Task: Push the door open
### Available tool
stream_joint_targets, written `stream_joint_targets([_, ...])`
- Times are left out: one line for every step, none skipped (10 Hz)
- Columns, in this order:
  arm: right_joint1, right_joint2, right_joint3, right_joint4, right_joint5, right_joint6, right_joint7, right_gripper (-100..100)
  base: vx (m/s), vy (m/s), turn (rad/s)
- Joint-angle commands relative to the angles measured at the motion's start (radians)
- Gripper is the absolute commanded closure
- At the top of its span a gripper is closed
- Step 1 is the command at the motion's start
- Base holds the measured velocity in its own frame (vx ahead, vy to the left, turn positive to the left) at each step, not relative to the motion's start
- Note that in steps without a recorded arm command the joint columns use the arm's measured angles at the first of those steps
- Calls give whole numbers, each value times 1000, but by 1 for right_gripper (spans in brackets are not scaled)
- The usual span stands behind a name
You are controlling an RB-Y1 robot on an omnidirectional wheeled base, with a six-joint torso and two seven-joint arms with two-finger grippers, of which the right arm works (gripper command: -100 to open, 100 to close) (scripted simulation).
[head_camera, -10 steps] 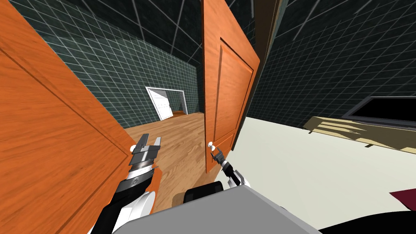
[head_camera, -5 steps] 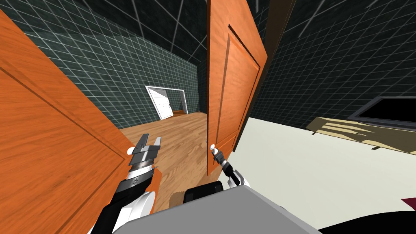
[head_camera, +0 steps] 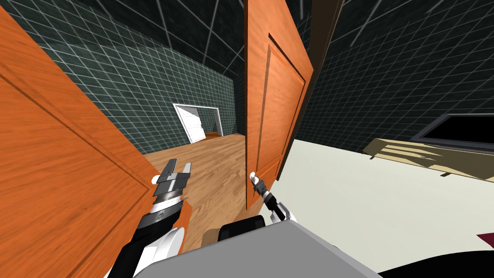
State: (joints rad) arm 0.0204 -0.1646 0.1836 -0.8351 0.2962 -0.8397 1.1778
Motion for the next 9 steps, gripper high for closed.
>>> stream_joint_targets([-3,1,3,0,-8,0,-28,100,45,15,-33])
stream_joint_targets([-6,2,9,2,-16,0,-59,100,51,19,-44])
stream_joint_targets([-8,2,12,4,-22,0,-79,100,63,23,-34])
stream_joint_targets([-9,3,15,6,-28,0,-100,100,59,27,-26])
stream_joint_targets([-11,4,19,7,-34,0,-120,100,58,20,-27])
stream_joint_targets([-13,4,23,9,-40,0,-142,100,54,19,-31])
stream_joint_targets([-16,5,27,12,-48,0,-172,100,44,15,-24])
stream_joint_targets([-18,6,32,14,-56,0,-200,100,55,20,-52])
stream_joint_targets([-21,7,37,16,-65,0,-228,100,59,26,-54])
